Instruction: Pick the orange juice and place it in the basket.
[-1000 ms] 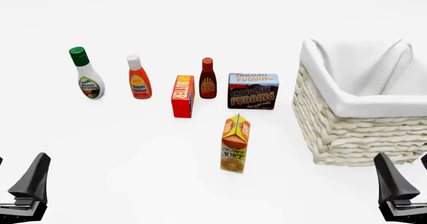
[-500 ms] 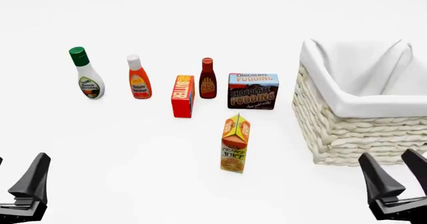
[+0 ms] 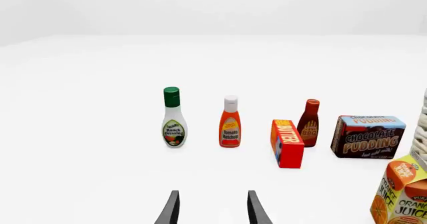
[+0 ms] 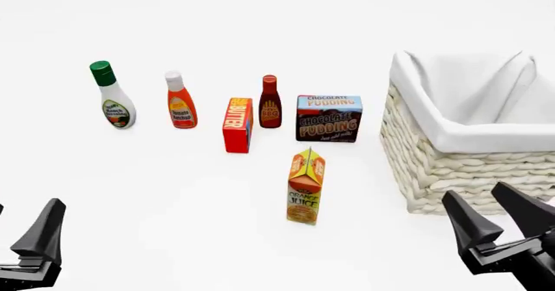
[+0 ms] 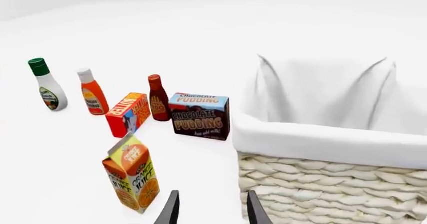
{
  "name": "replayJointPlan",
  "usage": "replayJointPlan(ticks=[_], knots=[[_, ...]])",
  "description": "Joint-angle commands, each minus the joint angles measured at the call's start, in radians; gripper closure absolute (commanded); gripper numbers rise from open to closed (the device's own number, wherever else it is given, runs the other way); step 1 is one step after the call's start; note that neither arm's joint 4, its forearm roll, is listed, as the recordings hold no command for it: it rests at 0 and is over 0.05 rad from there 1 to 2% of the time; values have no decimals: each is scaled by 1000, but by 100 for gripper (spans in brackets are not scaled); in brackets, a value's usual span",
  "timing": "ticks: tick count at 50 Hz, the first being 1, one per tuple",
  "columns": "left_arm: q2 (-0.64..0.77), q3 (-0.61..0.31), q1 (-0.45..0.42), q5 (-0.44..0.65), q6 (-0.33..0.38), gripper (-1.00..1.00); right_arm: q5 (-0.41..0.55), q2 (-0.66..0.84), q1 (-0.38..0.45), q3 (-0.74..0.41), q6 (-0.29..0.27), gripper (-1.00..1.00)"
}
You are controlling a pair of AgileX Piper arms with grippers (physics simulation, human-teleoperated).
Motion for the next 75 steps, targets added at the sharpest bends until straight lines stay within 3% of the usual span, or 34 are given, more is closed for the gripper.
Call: replayJointPlan(ticks=[1, 27, 37, 42, 43, 44, 51, 58, 69, 75], knots=[[0, 0, 0, 0, 0, -100, -67, 126, 48, -30, 19, -100], [0, 0, 0, 0, 0, -100, 16, 336, 123, -220, -25, -100], [0, 0, 0, 0, 0, -100, 91, 388, 160, -307, -9, -100], [0, 0, 0, 0, 0, -100, 124, 436, 196, -353, 51, -100], [0, 0, 0, 0, 0, -100, 124, 436, 196, -353, 51, -100], [0, 0, 0, 0, 0, -100, 131, 456, 174, -369, 14, -100], [0, 0, 0, 0, 0, -100, 181, 485, 185, -427, 11, -100], [0, 0, 0, 0, 0, -100, 228, 509, 196, -478, 28, -100], [0, 0, 0, 0, 0, -100, 334, 576, 228, -592, 108, -100], [0, 0, 0, 0, 0, -100, 405, 622, 251, -650, 194, -100]])
